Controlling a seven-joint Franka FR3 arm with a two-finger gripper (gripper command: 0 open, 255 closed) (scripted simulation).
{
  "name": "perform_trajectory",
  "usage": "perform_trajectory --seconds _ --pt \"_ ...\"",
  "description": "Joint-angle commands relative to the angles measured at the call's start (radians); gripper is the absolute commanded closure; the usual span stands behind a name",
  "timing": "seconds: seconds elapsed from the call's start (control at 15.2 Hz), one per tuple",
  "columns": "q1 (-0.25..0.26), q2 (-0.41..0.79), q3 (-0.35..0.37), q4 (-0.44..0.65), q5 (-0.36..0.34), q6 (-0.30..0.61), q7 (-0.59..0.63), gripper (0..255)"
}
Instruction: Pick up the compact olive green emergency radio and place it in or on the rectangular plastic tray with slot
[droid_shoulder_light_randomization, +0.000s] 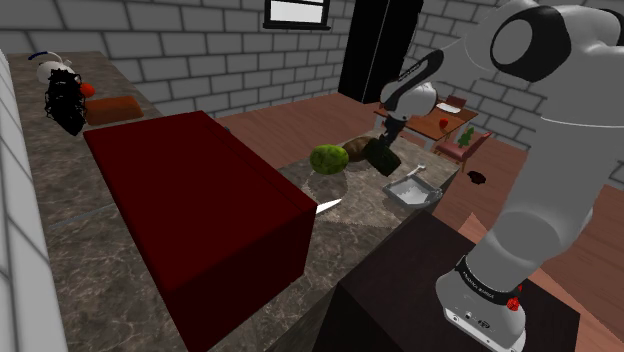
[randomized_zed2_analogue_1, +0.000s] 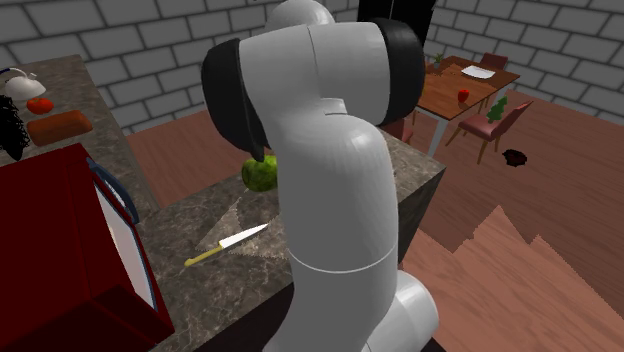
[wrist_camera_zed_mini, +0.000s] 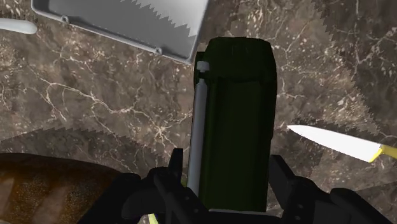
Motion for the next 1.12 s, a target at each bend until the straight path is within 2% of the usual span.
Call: perform_trajectory --seconds 0.0,0.59,0.86,1.06 --pt "-0.030 -0.010 -0.012 -0.019 0.006 0.006 -0.051 255" --pt "-0.185 -0.004 -0.063 -0.057 0.054 0.025 -0.297 255" --pt "-0.272 0.025 -0.083 -0.041 0.087 0.019 -0.427 255" --pt "-0.284 0.058 -0.067 -0.041 0.116 0.049 -0.448 255"
